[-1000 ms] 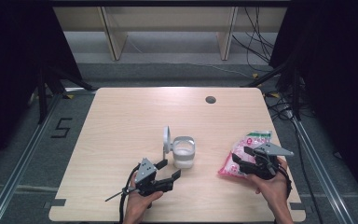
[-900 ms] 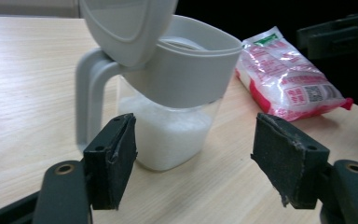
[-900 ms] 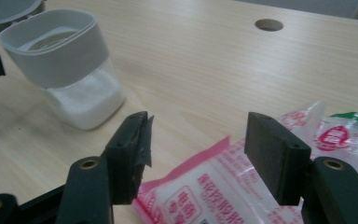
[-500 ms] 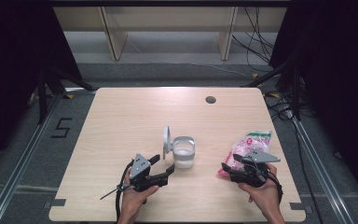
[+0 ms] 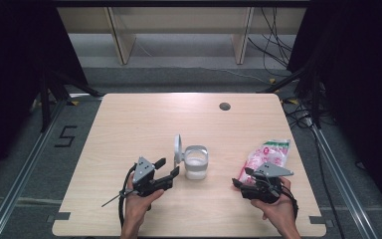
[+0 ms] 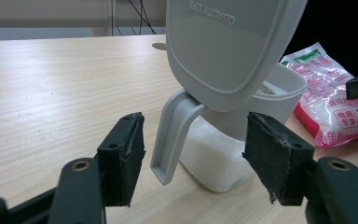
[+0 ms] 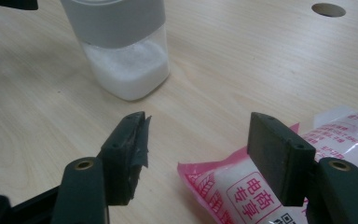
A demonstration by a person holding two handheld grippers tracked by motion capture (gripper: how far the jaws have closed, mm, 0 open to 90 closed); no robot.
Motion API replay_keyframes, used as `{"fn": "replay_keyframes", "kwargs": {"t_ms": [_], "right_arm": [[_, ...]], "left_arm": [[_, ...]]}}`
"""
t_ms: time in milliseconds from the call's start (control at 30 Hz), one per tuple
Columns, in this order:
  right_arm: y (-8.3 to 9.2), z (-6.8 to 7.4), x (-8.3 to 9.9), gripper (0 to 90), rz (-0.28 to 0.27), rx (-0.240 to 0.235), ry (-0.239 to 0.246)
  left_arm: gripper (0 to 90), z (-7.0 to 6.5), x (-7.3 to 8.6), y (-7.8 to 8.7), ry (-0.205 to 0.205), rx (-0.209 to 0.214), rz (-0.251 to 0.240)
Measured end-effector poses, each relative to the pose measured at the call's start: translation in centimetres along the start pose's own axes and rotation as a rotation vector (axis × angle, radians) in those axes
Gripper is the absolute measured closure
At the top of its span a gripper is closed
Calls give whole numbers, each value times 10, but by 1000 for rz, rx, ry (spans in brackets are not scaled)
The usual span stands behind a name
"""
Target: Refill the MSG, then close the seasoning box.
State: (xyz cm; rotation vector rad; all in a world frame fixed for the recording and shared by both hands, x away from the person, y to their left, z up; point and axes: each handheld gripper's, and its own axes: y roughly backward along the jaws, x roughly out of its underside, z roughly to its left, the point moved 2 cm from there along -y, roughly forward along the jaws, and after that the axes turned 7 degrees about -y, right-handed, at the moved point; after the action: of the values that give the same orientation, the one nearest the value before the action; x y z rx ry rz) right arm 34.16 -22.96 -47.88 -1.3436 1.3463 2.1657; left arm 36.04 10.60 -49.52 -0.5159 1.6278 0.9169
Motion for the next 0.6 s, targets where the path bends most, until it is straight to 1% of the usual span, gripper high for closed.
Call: {"fn": "replay_keyframes", "kwargs": {"t_ms": [33,67,100,133,167,200,267,300,333,367,400,467,500,533,567,600], "right_arm": [[0,1,0,386,9,-5,0],[-1,1,1,386,8,-11,6],[-1,2,1,386,10,-23,2],[0,3,1,387,21,-22,-2],[0,4,2,387,19,-13,1],[-1,4,2,386,11,-13,15],[-1,8,3,386,25,-22,-6],[-1,9,3,387,25,-20,-10],[-2,6,3,386,9,-19,28],[-2,8,4,387,27,-27,14],[-3,7,3,387,14,-22,35],[-3,7,4,386,24,-24,33],[-3,7,4,387,22,-24,36],[-3,7,4,387,15,-20,35],[-1,9,4,387,32,-23,6],[-1,8,4,387,30,-23,8]], "left_arm": [[372,1,0,-1,-3,1,-4],[376,0,-1,-2,5,2,-4],[382,1,-2,-2,12,1,-6],[381,2,-3,-2,-8,6,-2],[379,2,-4,-2,-16,11,3],[379,2,-4,-2,-18,13,6],[380,2,-5,-2,-23,11,15],[385,2,-5,-2,-23,16,11],[390,1,-5,-1,-11,8,12],[392,1,-6,0,-24,14,7],[391,2,-6,0,-35,15,7],[392,2,-7,3,-38,13,3],[393,2,-7,5,-32,15,-1],[397,2,-7,6,-26,6,-4],[399,3,-8,8,-45,10,-3],[401,3,-9,10,-45,5,-4]]}}
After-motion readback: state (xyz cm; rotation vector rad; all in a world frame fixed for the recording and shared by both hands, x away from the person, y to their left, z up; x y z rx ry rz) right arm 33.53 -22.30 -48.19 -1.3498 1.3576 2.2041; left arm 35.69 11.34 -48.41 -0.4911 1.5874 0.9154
